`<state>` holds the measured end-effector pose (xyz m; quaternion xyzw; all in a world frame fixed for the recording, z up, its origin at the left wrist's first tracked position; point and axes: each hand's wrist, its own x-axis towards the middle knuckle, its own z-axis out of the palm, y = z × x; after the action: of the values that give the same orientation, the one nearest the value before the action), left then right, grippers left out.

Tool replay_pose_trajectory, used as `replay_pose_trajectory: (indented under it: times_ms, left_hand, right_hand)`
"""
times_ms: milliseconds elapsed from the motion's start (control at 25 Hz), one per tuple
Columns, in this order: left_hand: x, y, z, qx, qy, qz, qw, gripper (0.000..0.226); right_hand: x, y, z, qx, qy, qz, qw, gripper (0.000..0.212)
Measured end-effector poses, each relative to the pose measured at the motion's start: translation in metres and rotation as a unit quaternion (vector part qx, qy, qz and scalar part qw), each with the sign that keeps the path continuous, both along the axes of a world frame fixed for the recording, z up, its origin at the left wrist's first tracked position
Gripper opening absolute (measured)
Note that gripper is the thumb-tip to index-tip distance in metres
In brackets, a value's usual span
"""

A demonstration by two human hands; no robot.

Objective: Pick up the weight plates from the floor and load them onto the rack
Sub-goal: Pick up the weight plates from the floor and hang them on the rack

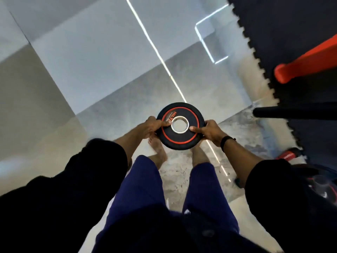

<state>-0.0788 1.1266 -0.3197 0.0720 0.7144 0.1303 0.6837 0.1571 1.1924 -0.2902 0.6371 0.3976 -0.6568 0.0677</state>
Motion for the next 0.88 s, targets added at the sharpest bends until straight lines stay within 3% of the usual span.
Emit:
replay_pose_trajectory:
  times_ms: [240, 440, 520, 640, 760, 880]
  left_hand:
    - [0.007, 0.001, 0.157, 0.123, 0.033, -0.051, 0.991, 0.052]
    - [0.023, -0.007, 0.22, 0.204, 0.042, -0.102, 0.973, 0.047]
    - [0.038, -0.011, 0.244, 0.244, 0.053, -0.105, 0.963, 0.046]
    - [0.067, -0.023, 0.281, 0.299, 0.077, -0.113, 0.944, 0.05]
    - [0.1, -0.041, 0.315, 0.371, 0.096, -0.119, 0.916, 0.049]
    - [0.138, -0.076, 0.358, 0.463, 0.112, -0.109, 0.873, 0.046]
  right_hand:
    - [0.014, -0.029, 0.134, 0.116, 0.048, -0.049, 0.991, 0.029]
    - [0.041, -0.049, 0.184, 0.196, 0.056, -0.071, 0.976, 0.073]
    - [0.054, -0.056, 0.204, 0.231, 0.065, -0.077, 0.968, 0.078]
    - [0.08, -0.073, 0.244, 0.282, 0.092, -0.081, 0.952, 0.041]
    - [0.114, -0.094, 0.273, 0.345, 0.115, -0.107, 0.925, 0.039]
    - [0.156, -0.128, 0.315, 0.414, 0.148, -0.132, 0.888, 0.018]
